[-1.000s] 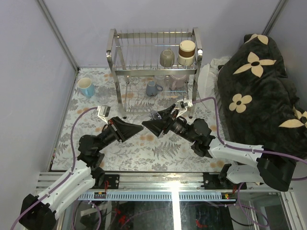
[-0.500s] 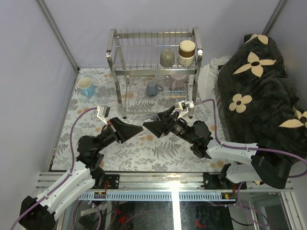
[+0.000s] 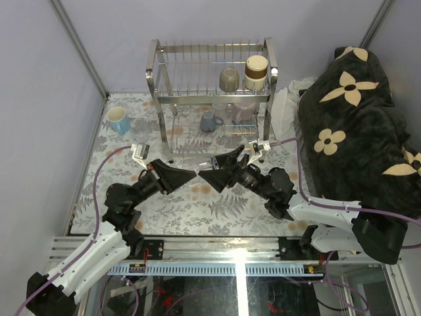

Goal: Unload the cups from the dish rack
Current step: Place the cup at the center of the board, then move the cup to the dish rack.

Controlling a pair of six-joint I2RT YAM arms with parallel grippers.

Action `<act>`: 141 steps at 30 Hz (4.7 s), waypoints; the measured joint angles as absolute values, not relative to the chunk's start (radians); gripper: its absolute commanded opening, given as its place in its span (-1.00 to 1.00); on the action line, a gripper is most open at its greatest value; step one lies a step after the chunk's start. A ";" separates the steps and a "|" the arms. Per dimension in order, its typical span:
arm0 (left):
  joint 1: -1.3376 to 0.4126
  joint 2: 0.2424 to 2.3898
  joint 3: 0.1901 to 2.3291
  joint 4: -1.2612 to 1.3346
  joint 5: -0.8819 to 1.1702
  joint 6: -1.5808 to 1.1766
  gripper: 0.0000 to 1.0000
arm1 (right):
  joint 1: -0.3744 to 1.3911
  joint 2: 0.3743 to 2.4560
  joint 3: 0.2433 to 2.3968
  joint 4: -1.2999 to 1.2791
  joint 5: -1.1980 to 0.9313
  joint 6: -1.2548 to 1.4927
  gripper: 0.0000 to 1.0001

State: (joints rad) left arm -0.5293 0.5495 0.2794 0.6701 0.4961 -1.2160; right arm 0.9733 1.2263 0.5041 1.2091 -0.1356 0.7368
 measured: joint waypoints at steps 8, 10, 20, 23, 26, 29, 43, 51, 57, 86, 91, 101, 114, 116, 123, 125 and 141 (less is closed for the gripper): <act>-0.529 0.514 0.354 0.459 0.453 -1.150 -1.00 | 0.973 1.067 0.461 1.028 -0.041 0.671 0.99; -0.527 0.493 0.398 0.338 0.392 -1.105 -1.00 | 0.974 1.001 0.459 0.963 -0.010 0.654 0.99; -0.525 0.488 0.683 -0.322 -0.007 -0.904 -1.00 | 0.974 0.640 0.395 0.635 0.113 0.564 0.99; -0.525 0.514 0.739 -0.465 -0.145 -0.871 -1.00 | 0.974 0.568 0.390 0.536 0.131 0.538 0.99; -0.524 0.567 0.785 -0.599 -0.289 -0.846 -1.00 | 0.974 0.511 0.390 0.441 0.147 0.517 0.99; -0.524 0.638 0.828 -0.680 -0.407 -0.821 -1.00 | 0.974 0.478 0.390 0.366 0.159 0.501 0.99; -0.009 1.033 0.909 -0.627 -0.435 -0.675 -1.00 | 0.974 0.334 0.355 0.213 0.202 0.460 0.99; 0.164 1.285 1.000 -0.568 -0.346 -0.664 -1.00 | 0.974 0.327 0.352 0.190 0.201 0.460 0.99; 0.166 1.449 1.132 -0.521 -0.340 -0.657 -1.00 | 0.974 0.327 0.352 0.190 0.202 0.460 0.99; 0.220 1.881 1.382 -0.479 -0.330 -0.589 -0.21 | 0.974 0.389 0.349 0.185 0.228 0.459 0.99; 0.224 1.887 1.386 -0.487 -0.325 -0.590 -0.09 | 0.974 0.390 0.348 0.185 0.228 0.459 0.99; 0.225 1.812 1.386 -0.517 -0.275 -0.625 0.19 | 0.974 0.395 0.344 0.192 0.241 0.455 0.99; 0.116 1.300 1.109 -0.483 -0.129 -0.764 0.26 | 0.974 0.451 0.336 0.194 0.326 0.430 0.99; 0.028 1.201 1.027 -0.467 -0.128 -0.782 0.25 | 0.974 0.477 0.336 0.199 0.350 0.425 0.99; -0.170 0.933 0.831 -0.449 -0.117 -0.840 0.25 | 0.974 0.643 0.352 0.231 0.404 0.414 0.99; -0.205 0.886 0.802 -0.449 -0.123 -0.845 0.25 | 0.974 0.709 0.375 0.248 0.401 0.409 0.99; -0.270 0.564 0.630 -0.481 -0.139 -0.807 0.26 | 0.974 1.518 0.906 0.439 0.403 0.303 0.96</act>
State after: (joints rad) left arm -0.2695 0.5644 0.6296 -0.4808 -0.1390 -0.8066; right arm 0.9741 1.5181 0.9058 0.4393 0.4030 0.3035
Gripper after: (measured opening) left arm 0.631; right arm 0.982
